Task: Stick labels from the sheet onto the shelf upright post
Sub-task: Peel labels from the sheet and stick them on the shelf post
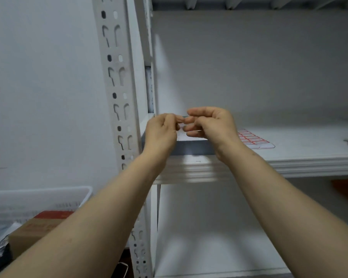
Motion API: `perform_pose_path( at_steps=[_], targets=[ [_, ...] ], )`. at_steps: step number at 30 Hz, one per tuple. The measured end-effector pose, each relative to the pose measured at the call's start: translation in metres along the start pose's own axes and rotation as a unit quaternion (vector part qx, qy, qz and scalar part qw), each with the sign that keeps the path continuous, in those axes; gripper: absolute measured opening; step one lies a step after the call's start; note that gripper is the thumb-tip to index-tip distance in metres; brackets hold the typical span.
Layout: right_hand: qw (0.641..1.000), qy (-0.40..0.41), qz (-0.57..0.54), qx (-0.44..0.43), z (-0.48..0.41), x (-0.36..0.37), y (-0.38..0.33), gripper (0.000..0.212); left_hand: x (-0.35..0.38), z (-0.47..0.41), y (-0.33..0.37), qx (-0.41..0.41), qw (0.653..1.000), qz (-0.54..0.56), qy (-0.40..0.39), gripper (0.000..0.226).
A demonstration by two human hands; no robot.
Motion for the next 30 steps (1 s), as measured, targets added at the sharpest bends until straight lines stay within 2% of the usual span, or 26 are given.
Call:
perform_pose_path(
  at_steps=[2,5,7,9,11,13,15,18,20,21,22,24,27,30],
  targets=[
    [1.0,-0.01,0.025,0.005,-0.012,-0.007,-0.005,0.029,0.011,-0.01,0.001,-0.043,0.999,0.013,-0.028,0.04],
    [0.997,-0.016,0.079,0.005,-0.028,-0.013,-0.006,0.031,0.022,-0.022,0.001,-0.095,0.995,0.017,-0.028,0.033],
    [0.994,-0.018,0.11,-0.008,-0.036,-0.015,-0.003,0.028,0.024,-0.028,0.001,-0.085,0.996,-0.036,-0.019,0.029],
    [0.986,-0.005,0.164,-0.027,-0.044,-0.016,0.001,0.021,0.027,-0.032,0.001,-0.05,0.994,-0.093,-0.018,0.034],
    [0.96,0.014,0.273,-0.052,-0.048,-0.017,0.004,0.013,0.029,-0.035,-0.001,-0.002,0.986,-0.166,-0.032,0.025],
    [0.914,0.027,0.398,-0.071,-0.046,-0.019,0.002,0.002,0.03,-0.035,-0.003,0.04,0.966,-0.25,-0.054,0.015],
    [0.888,0.034,0.451,-0.078,-0.044,-0.02,0.0,0.019,0.027,-0.034,-0.007,0.064,0.945,-0.316,-0.056,0.021],
    [0.876,0.019,0.471,-0.099,-0.041,-0.018,-0.001,0.028,0.016,-0.028,-0.01,0.095,0.922,-0.373,-0.033,0.016],
    [0.873,-0.008,0.47,-0.13,-0.038,-0.015,0.0,0.02,0.013,-0.022,-0.01,0.116,0.917,-0.377,-0.05,0.025],
    [0.874,-0.02,0.462,-0.151,-0.035,-0.013,0.002,0.026,0.012,-0.019,-0.01,0.123,0.918,-0.372,-0.054,0.028],
    [0.878,-0.019,0.449,-0.167,-0.031,-0.01,0.004,0.032,0.011,-0.015,-0.008,0.126,0.921,-0.366,-0.051,0.027],
    [0.889,0.021,0.418,-0.188,-0.025,-0.004,0.007,0.029,0.01,-0.01,-0.003,0.108,0.926,-0.358,-0.048,0.025],
    [0.916,0.062,0.352,-0.181,-0.019,0.003,0.011,0.026,0.007,-0.008,0.001,0.049,0.959,-0.274,-0.056,0.036],
    [0.96,0.056,0.24,-0.135,-0.015,0.005,0.009,0.028,0.001,-0.009,0.001,0.011,0.989,-0.138,-0.058,0.015]
  ],
)
Point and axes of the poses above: each hand's wrist, its own z-axis away from the middle knuckle, its own x-axis out of the palm, y = z × x, the point moved 1 cm from there along -z, towards the middle knuckle, and after that the axes turned 1 degree about y, right-handed, at the moved point
